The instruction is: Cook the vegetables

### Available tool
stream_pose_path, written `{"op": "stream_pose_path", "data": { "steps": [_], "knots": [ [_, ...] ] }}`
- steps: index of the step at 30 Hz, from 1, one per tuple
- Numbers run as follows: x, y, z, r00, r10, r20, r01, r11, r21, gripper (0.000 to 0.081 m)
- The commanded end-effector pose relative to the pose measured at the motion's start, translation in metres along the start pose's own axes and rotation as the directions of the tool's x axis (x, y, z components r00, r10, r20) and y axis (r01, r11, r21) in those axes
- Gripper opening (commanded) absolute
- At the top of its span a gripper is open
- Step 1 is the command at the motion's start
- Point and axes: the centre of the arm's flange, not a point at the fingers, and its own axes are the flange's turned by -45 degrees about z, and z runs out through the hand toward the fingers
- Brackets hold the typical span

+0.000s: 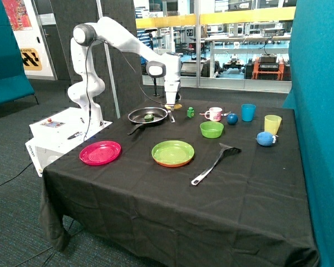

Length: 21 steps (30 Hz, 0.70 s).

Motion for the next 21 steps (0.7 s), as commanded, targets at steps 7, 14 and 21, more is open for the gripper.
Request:
{"op": "stream_pose_path", "data": {
  "steps": [7, 14, 21],
  "knots": [
    [-0.071, -0.031, -0.002, 0.991, -0.132, -0.0113, 0.132, 0.991, 0.0058, 0.0000],
    [-0.100, -0.043, 0.001, 0.984, -0.178, -0.0116, 0.178, 0.984, 0.0053, 0.0000],
    [-0.132, -0.053, 0.007, 0.974, -0.224, -0.0118, 0.224, 0.975, 0.0047, 0.0000]
  ]
}}
